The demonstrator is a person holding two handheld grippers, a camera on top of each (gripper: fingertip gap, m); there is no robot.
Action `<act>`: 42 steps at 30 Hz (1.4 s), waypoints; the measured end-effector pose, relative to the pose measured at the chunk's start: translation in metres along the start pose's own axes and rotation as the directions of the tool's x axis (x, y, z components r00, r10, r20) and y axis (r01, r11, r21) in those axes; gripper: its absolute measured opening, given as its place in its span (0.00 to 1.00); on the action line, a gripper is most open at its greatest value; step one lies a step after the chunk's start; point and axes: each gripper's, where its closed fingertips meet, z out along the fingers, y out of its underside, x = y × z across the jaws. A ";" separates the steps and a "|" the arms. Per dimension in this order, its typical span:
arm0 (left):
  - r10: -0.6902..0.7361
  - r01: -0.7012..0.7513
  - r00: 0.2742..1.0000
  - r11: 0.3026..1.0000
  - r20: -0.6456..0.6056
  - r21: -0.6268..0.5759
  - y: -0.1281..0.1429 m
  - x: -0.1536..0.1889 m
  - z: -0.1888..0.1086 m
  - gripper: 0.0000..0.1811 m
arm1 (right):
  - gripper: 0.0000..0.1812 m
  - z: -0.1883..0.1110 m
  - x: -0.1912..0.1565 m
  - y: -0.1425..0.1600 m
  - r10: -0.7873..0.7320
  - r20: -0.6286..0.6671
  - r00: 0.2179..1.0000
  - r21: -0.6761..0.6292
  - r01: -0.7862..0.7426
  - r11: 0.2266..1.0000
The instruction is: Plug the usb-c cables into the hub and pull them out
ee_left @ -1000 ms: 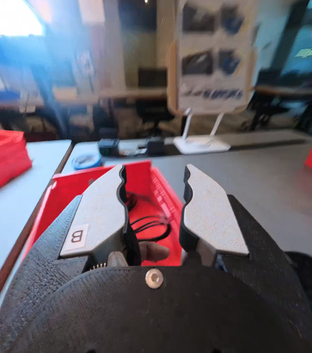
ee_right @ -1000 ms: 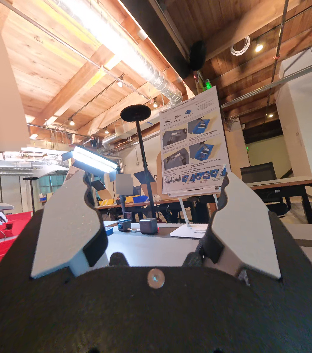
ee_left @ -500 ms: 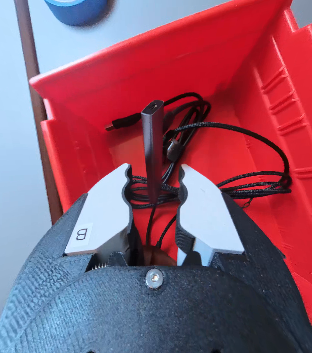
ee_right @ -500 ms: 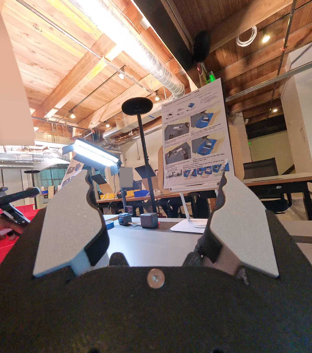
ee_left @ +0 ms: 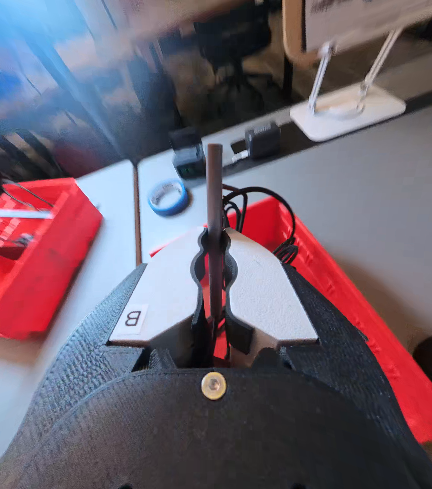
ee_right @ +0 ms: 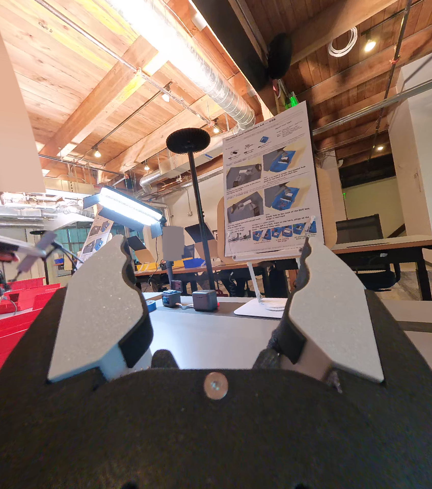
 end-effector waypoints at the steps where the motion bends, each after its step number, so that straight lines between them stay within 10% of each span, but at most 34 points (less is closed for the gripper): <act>1: 0.018 -0.020 1.000 0.998 0.021 0.057 -0.020 -0.001 -0.012 0.05 | 0.66 0.000 0.000 0.000 0.001 0.000 1.000 -0.002 -0.001 1.000; 11: 0.187 -0.248 0.969 0.756 0.164 0.606 -0.219 0.069 -0.128 0.04 | 0.66 0.000 0.000 0.001 -0.005 0.001 1.000 -0.009 0.005 1.000; 17: 0.362 -0.233 0.932 0.650 -0.025 0.724 -0.261 0.187 -0.139 0.05 | 0.66 0.000 -0.003 0.000 -0.026 0.010 1.000 -0.010 0.026 1.000; 27: 0.270 0.016 0.848 0.847 -0.456 0.532 -0.126 0.352 -0.038 0.05 | 0.65 -0.004 0.004 -0.012 -0.016 -0.018 1.000 0.037 0.016 0.999; 35: -0.124 0.373 0.705 0.902 -0.698 0.217 -0.020 0.375 0.011 0.05 | 0.57 -0.007 -0.010 -0.015 -0.216 -0.002 0.976 0.046 0.216 0.975; 42: -0.198 0.478 0.613 0.864 -0.765 0.160 0.017 0.386 0.013 0.05 | 0.50 -0.012 -0.043 -0.042 -0.391 0.031 0.920 0.129 0.385 0.914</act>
